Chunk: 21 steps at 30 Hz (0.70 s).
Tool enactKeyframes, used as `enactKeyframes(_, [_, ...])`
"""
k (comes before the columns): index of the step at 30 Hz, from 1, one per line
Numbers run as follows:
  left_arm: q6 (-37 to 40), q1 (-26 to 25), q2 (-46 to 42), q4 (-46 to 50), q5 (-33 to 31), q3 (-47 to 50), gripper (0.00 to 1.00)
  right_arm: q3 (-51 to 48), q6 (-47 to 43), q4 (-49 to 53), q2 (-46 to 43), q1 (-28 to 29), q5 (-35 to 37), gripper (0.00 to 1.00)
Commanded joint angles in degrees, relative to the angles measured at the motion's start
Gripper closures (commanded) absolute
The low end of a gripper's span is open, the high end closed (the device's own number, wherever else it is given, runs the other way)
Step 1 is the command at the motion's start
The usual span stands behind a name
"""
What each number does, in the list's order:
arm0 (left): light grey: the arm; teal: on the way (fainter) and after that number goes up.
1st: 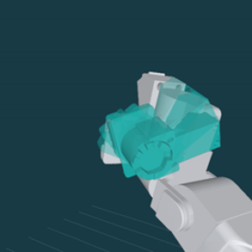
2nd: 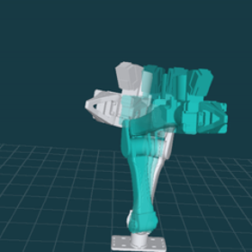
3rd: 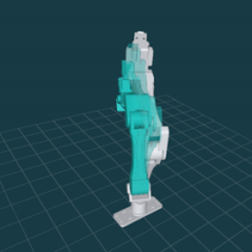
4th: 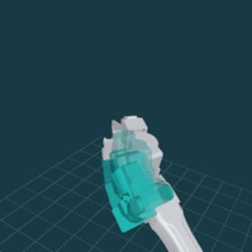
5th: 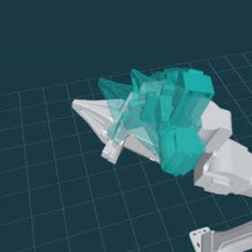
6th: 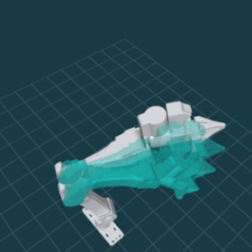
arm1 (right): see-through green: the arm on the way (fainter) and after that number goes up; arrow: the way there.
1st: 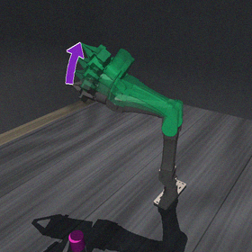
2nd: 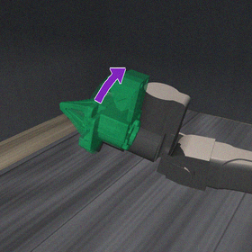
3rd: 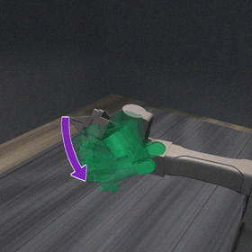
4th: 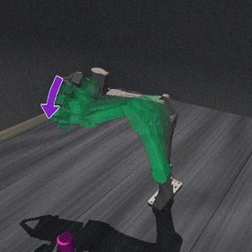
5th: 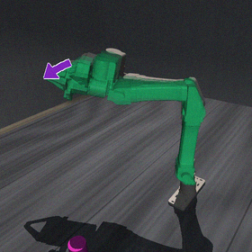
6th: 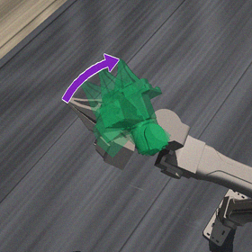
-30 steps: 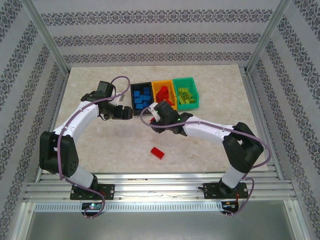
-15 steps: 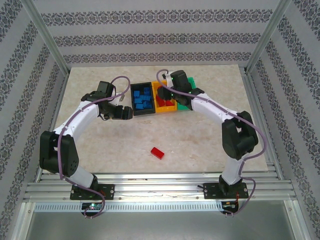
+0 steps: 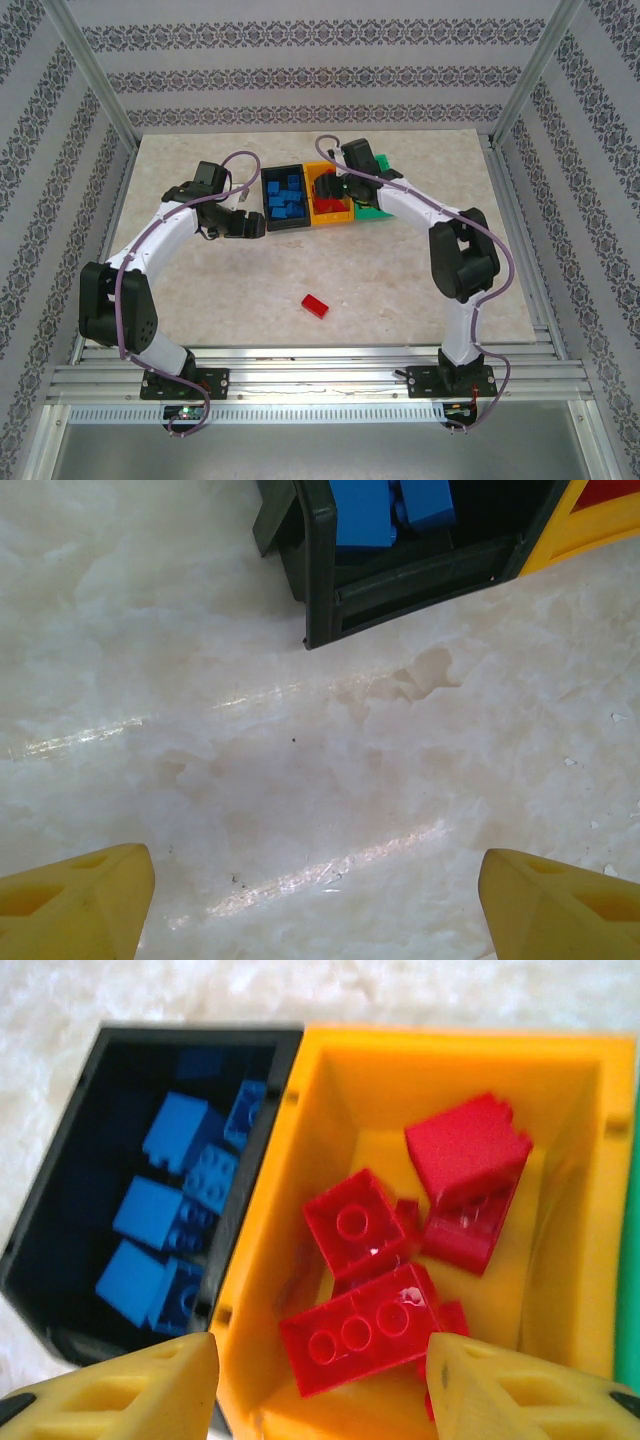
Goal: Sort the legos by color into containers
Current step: Place the lego in the container, then pick up the lego from the bottom-center of the table.
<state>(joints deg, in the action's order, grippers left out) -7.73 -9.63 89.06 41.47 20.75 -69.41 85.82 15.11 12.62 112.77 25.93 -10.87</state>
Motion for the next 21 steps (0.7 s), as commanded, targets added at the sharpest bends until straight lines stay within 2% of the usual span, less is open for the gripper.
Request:
enactKeyframes(1, [1.13, 0.66, -0.91, 1.59, 0.33, -1.43, 0.15, -4.71, -0.39, -0.95, -5.29, 1.02, -1.08, 0.42])
enactKeyframes(11, [1.16, 0.74, -0.86, 1.59, 0.30, -1.43, 0.15, -15.60, -5.00, 1.79, -14.15, 6.13, -3.20, 0.41])
enactKeyframes(21, [1.14, 0.67, -0.86, 1.59, 0.27, -1.43, 0.15, -24.97, -7.92, 3.81, -17.68, 12.36, -6.24, 0.41])
